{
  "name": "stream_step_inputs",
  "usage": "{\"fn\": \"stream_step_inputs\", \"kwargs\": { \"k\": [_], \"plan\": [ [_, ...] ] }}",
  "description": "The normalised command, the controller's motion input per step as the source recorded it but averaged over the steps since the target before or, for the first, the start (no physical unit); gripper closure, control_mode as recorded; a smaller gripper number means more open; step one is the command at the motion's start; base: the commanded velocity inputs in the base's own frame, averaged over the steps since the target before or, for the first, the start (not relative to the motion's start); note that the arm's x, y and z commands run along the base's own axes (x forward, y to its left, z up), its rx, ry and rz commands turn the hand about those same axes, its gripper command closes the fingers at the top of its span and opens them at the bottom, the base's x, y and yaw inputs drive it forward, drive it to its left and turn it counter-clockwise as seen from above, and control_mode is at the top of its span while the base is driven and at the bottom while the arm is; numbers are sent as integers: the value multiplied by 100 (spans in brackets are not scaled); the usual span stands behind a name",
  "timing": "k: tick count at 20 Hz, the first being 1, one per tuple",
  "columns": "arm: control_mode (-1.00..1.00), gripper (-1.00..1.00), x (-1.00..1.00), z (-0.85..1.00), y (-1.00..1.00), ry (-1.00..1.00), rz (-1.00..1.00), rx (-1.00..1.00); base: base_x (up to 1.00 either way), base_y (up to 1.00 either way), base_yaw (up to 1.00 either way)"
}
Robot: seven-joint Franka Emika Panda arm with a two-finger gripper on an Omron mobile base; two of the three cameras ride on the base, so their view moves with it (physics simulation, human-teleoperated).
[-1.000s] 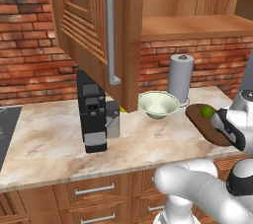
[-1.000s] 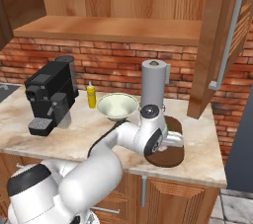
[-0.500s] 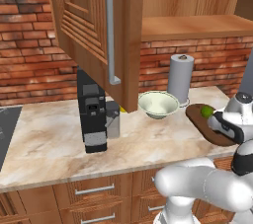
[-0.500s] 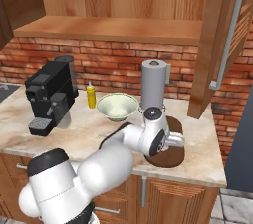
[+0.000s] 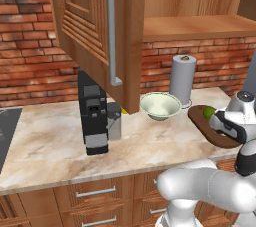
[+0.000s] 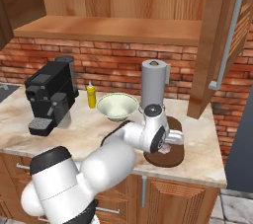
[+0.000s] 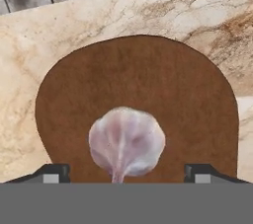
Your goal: Open the cabinet. Place the bowl and condiment on the counter. Then place the lime and garlic on the cutting board.
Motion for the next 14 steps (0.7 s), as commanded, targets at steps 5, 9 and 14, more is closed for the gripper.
{"fn": "stream_step_inputs", "kwargs": {
  "k": [5,9,14],
  "plan": [
    [-100,-100,-23,90,43,-14,2,-16,0,0,0],
    [-100,-100,-17,73,88,-24,11,-20,0,0,0],
    [-100,-100,-19,54,100,-18,24,-18,0,0,0]
  ]
}}
